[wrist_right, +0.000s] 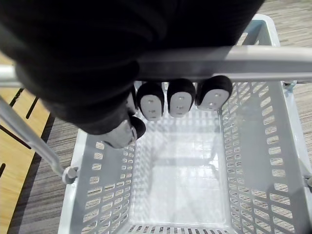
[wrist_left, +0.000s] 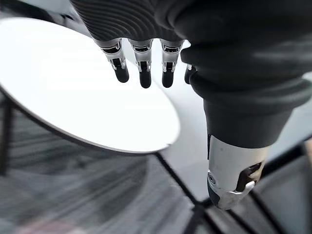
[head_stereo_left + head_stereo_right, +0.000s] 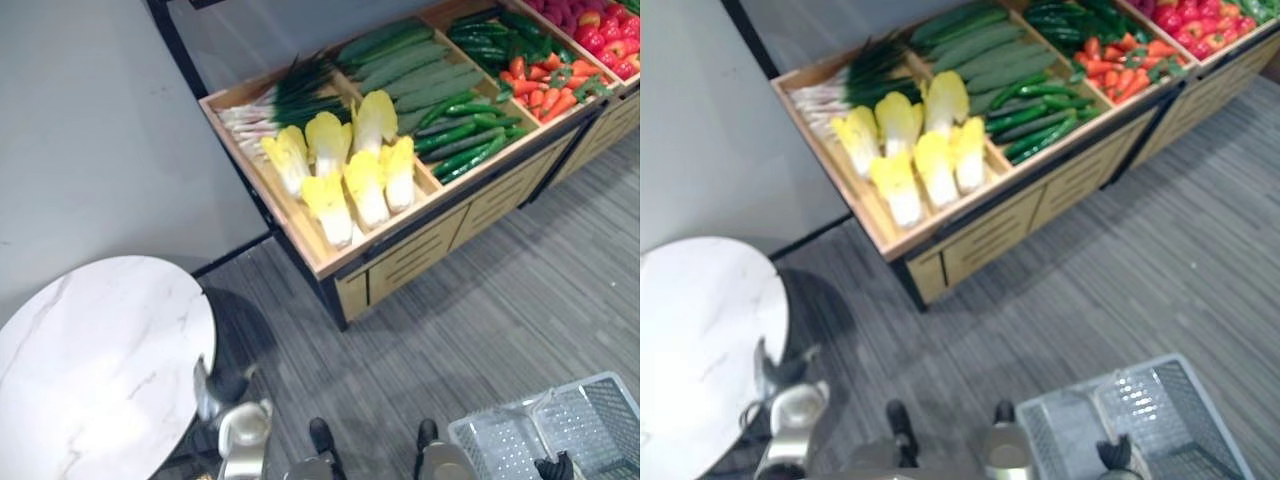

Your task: Pick vegetable in the basket

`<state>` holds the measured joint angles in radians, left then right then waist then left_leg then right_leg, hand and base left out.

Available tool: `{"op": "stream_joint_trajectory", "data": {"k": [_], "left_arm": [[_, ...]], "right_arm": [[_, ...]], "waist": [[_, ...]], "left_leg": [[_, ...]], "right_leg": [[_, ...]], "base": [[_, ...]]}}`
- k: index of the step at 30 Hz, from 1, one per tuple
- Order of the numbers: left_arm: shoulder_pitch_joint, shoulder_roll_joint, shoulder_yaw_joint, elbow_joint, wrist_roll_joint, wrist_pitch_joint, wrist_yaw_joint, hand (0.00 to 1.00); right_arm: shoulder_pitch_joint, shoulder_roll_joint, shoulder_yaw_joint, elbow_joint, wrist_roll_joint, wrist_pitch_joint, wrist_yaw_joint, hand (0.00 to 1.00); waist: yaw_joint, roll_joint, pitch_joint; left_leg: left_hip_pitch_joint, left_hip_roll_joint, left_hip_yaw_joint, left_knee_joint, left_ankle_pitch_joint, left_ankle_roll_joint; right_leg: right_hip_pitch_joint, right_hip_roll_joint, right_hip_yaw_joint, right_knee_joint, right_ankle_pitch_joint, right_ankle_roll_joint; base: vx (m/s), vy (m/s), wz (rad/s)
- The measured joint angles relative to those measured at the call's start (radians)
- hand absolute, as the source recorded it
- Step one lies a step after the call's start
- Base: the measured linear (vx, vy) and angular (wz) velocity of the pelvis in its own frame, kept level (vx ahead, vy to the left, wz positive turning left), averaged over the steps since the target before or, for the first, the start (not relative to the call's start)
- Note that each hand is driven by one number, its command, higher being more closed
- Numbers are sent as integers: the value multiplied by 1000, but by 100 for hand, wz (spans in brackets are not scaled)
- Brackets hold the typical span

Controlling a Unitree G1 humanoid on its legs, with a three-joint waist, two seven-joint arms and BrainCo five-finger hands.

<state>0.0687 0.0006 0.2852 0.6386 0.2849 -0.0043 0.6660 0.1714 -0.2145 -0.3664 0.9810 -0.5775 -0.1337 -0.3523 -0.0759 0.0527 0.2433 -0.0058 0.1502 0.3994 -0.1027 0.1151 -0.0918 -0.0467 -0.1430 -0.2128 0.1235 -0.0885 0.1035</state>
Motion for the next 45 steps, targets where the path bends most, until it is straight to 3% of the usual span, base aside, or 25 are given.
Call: {"op": "stream_joint_trajectory", "data": {"k": [6, 8, 15, 16, 24, 35, 42, 45], "left_arm": [[35, 16, 132, 329, -7, -4, -75, 0], [41, 17, 144, 352, -29, -4, -105, 0], [41, 33, 101, 401, -24, -29, -216, 0], [44, 43, 25, 474, 5, -38, -280, 0], [44, 43, 25, 473, 5, -39, -291, 0], [44, 97, -28, 473, 2, -42, -381, 0], [40, 102, -41, 472, -6, -42, -390, 0], [43, 102, -20, 454, -7, -43, -389, 0]], "right_arm": [[-1, 3, -60, 39, 19, 6, 14, 100], [0, 4, -61, 59, 37, 7, 15, 100], [4, 3, -60, 83, 72, 12, 37, 100], [4, 3, -57, 97, 87, 11, 75, 100], [4, 5, -55, 97, 109, 12, 80, 100], [-2, 37, -11, 93, 208, 12, 153, 100], [-1, 37, -19, 93, 208, 17, 152, 100], [4, 40, -18, 92, 208, 20, 152, 100]], "waist": [[5, 11, -19], [8, 11, -32], [24, 8, -60], [25, -7, -73], [28, -11, -76], [53, -64, -118], [48, -49, -119], [50, -49, -106]], "left_leg": [[26, 3, 2, 0, -9, -8], [29, 6, 2, 0, -8, -8], [54, 10, 3, 1, -15, -17], [63, 16, 4, 0, -21, -24], [63, 16, -1, 0, -21, -25], [112, 17, 53, 0, -43, -29], [145, 36, 122, 7, -63, -39], [136, 80, 141, 112, -118, -56]], "right_leg": [[25, -1, 2, -6, 5, -3], [32, 2, 1, -14, 6, -3], [52, 7, 3, -18, 5, -3], [66, 16, 4, -33, 4, -5], [71, 16, -3, -36, 4, -5], [92, 26, 51, -55, 5, -4], [87, 45, 117, -59, 6, -4], [93, 62, 132, -37, -16, -29]], "base": [[63, 8, -4], [71, -2, -2], [59, -5, -3], [0, 0, 0], [0, 0, 2], [24, 7, -13], [51, -1, -31], [76, -44, -22]]}}
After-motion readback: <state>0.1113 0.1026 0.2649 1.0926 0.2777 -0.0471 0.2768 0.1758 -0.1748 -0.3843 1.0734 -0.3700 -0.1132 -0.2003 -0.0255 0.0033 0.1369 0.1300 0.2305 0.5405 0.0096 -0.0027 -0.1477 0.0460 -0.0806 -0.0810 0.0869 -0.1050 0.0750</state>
